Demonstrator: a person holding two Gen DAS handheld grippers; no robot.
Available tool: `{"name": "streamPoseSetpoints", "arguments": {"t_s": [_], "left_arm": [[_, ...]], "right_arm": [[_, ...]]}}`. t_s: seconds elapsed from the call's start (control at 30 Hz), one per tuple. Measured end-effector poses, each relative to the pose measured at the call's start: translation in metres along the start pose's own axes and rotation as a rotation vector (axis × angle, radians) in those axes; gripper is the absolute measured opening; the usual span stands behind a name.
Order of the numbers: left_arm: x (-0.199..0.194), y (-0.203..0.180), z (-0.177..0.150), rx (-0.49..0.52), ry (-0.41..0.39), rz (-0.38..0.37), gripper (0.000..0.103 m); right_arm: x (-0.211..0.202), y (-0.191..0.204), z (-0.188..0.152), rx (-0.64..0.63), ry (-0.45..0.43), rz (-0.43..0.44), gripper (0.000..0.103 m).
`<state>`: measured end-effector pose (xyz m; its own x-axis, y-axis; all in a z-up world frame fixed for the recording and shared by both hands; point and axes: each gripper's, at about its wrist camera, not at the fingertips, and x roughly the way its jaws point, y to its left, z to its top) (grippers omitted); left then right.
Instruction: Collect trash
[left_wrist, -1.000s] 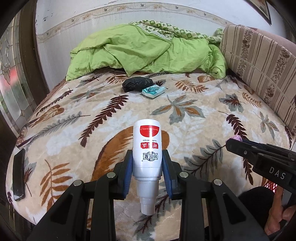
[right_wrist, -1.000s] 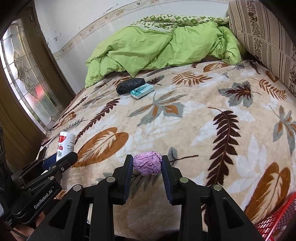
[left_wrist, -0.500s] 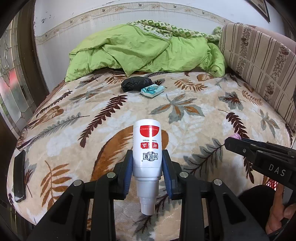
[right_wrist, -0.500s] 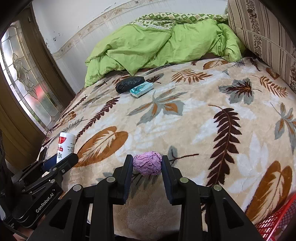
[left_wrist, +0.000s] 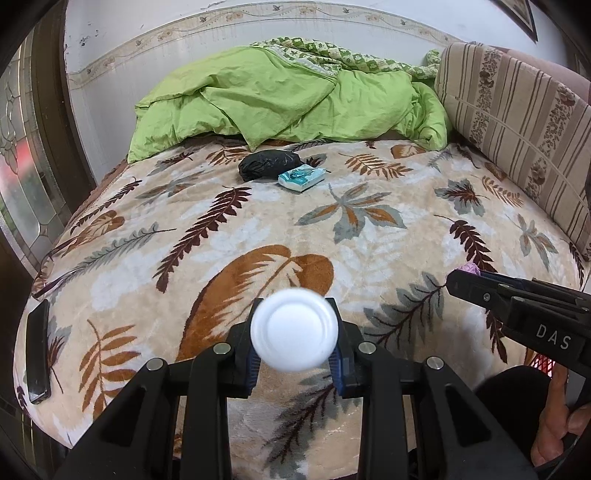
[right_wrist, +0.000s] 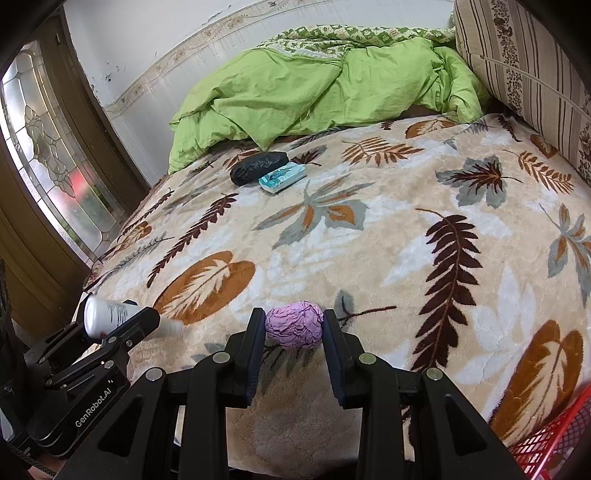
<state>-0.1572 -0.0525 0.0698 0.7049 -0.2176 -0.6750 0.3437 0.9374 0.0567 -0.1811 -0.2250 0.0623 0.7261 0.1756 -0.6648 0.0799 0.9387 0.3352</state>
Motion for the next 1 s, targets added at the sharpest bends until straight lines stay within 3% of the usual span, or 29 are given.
{"name": "streamPoseSetpoints", "arguments": {"t_s": [0.5,1.0], "left_arm": [[-0.002,-0.003,0.001,0.000,0.000,-0.003,0.029],[-0.018,-0.009,0.007,0.010,-0.021,-0.027,0.029]], "right_arm": [[-0.004,-0.002,-0.002,0.009,-0.019,-0.006,0.032],[-0.038,0.003,0.004,0.032,-0.054,0.018,0.033]]}}
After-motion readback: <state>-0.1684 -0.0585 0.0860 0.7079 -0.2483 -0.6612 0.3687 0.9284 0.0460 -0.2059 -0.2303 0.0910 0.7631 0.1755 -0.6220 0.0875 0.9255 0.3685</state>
